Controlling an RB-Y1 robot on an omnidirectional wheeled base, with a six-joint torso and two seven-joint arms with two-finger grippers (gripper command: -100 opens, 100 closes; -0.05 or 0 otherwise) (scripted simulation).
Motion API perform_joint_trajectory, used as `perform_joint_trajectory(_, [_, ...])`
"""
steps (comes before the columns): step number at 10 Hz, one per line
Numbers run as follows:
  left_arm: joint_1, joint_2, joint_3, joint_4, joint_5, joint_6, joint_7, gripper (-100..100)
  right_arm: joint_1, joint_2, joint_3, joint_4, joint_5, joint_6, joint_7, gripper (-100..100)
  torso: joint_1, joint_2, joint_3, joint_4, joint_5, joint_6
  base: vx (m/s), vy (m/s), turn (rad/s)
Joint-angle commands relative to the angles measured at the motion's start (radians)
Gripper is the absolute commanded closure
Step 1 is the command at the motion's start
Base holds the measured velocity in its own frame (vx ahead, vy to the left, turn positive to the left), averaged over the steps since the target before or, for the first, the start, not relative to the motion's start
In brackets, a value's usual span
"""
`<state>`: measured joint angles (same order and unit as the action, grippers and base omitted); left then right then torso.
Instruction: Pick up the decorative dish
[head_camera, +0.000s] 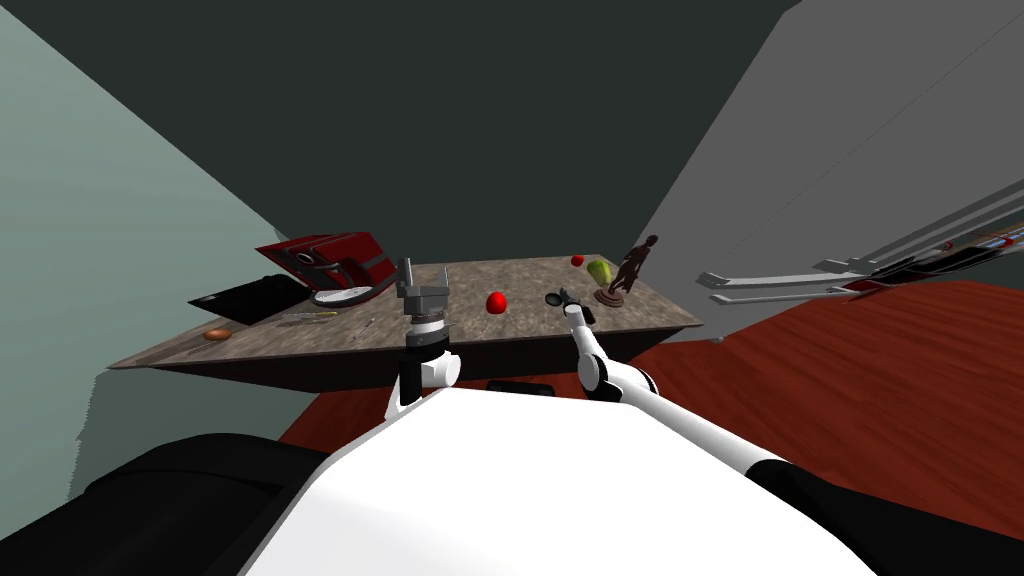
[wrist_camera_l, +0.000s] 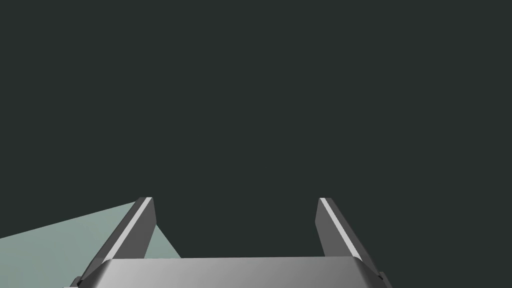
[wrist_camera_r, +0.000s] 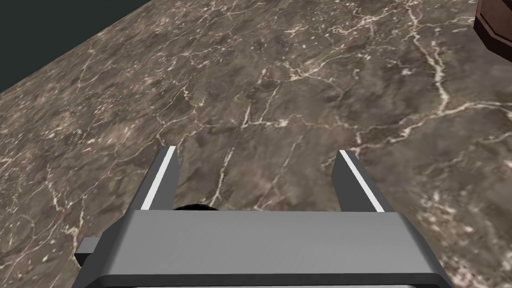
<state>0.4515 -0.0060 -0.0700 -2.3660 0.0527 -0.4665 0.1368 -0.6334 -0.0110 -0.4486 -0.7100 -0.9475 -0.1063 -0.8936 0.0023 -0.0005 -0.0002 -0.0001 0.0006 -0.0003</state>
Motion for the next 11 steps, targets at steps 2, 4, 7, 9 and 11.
perform_joint_trajectory(2, [0.0,0.0,0.0,0.0,0.0,0.0,0.0,0,0.002,0.022,-0.064,-0.04,0.014,0.034,0.047,-100,0.0,0.0,0.0,0.0,0.0,0.0,-0.003,0.001,0.015])
perform_joint_trajectory(4, [0.0,0.0,0.0,0.0,0.0,0.0,0.0,0,-0.014,-0.014,-0.092,-0.041,-0.007,0.015,0.039,-100,0.0,0.0,0.0,0.0,0.0,0.0,-0.007,0.005,-0.061])
perform_joint_trajectory(7, [0.0,0.0,0.0,0.0,0.0,0.0,0.0,0,-0.024,-0.032,-0.101,-0.04,-0.02,0.002,0.034,-100,0.0,0.001,0.001,0.0,0.0,0.0,-0.018,0.01,-0.045])
perform_joint_trajectory(9, [0.0,0.0,0.0,0.0,0.0,0.0,0.0,0,-0.048,-0.065,-0.123,-0.038,-0.051,-0.031,0.024,-100,0.001,0.002,0.001,0.0,0.0,0.001,-0.039,0.025,-0.099])
perform_joint_trajectory(11, [0.0,0.0,0.0,0.0,0.0,0.0,0.0,0,-0.077,-0.093,-0.153,-0.033,-0.088,-0.072,0.012,-100,0.001,0.002,0.001,0.0,0.0,0.0,-0.03,0.016,-0.069])
